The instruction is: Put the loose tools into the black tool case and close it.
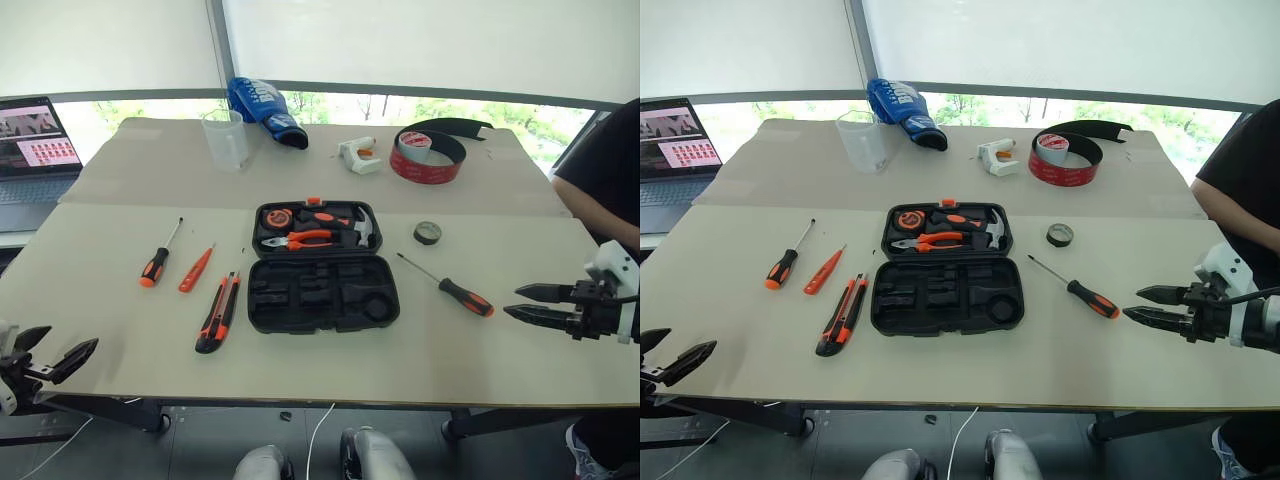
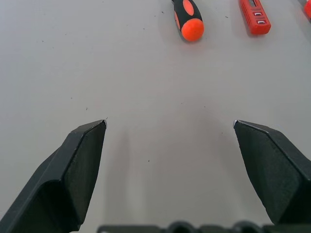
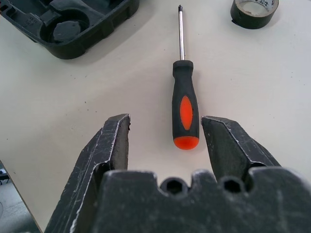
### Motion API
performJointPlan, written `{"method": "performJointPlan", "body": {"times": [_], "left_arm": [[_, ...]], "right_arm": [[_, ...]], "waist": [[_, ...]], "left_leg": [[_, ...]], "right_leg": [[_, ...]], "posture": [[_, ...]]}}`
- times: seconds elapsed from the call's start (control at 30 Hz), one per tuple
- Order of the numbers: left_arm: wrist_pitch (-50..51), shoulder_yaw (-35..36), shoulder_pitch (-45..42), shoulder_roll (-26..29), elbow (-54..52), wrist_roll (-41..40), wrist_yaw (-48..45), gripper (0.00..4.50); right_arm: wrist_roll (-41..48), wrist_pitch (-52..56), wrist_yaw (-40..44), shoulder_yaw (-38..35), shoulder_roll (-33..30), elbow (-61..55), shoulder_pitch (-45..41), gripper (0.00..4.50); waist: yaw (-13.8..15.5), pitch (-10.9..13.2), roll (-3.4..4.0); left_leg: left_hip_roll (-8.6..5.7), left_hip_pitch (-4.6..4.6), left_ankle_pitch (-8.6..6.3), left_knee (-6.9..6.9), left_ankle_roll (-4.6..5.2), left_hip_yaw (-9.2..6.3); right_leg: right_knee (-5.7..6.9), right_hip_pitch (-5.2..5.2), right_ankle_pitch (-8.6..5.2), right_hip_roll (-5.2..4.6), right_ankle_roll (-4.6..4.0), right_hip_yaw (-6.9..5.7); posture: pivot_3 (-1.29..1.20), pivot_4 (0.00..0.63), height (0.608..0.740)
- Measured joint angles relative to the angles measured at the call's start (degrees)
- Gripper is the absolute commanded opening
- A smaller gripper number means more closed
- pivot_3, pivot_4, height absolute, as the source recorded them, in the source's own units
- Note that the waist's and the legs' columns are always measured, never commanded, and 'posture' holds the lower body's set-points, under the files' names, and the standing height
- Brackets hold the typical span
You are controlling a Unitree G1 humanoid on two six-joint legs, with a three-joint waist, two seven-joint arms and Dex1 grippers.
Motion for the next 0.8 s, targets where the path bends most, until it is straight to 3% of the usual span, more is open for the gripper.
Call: {"method": "performJointPlan", "body": {"times": [0.2,0.33,0.5,0.63,0.8], "left_arm": [[6.4,-3.2,-4.3,3.4,-0.1,0.0,1.7,4.50],[13.1,-6.7,-14.0,6.0,-0.1,-0.5,5.6,4.50],[20.5,-17.8,-28.2,6.0,2.5,-0.3,8.9,4.50],[23.3,-28.1,-40.0,4.9,12.1,4.5,12.3,4.50],[21.8,-34.1,-49.2,1.9,24.3,9.0,13.6,4.50]], "right_arm": [[0.2,0.8,-2.8,-0.4,1.1,-3.8,-0.1,3.30],[3.8,4.6,-5.8,-1.4,2.4,-10.9,-2.4,3.30],[10.6,11.9,-10.2,-2.2,4.7,-23.5,-3.9,3.30],[15.0,16.2,-13.5,-0.9,6.6,-31.7,-5.5,3.30],[18.3,18.3,-16.1,1.1,7.8,-37.9,-8.0,3.30]], "waist": [[0.2,0.0,0.00],[0.3,0.0,0.02],[0.4,0.0,0.02],[0.0,0.0,-0.02],[0.0,0.0,-0.04]], "left_leg": [[-0.02,0.02,0.05,0.00,-0.19,0.00],[-0.02,0.08,0.11,0.00,-0.34,0.00],[-0.07,0.09,0.15,0.00,-0.42,-0.01],[-0.10,0.09,0.41,0.01,0.01,0.07],[-0.10,0.06,0.42,0.02,0.03,0.13]], "right_leg": [[0.11,0.01,-0.08,0.01,0.15,-0.02],[0.21,0.03,-0.03,0.01,0.12,-0.01],[0.26,0.12,0.11,0.08,-0.15,-0.16],[0.21,0.11,0.12,0.17,-0.15,-0.42],[0.21,0.11,0.12,0.18,-0.16,-0.52]], "posture": [[0.00,0.150,0.730],[0.00,0.150,0.730],[0.00,0.150,0.730],[0.00,0.150,0.730],[0.00,0.150,0.730]]}}
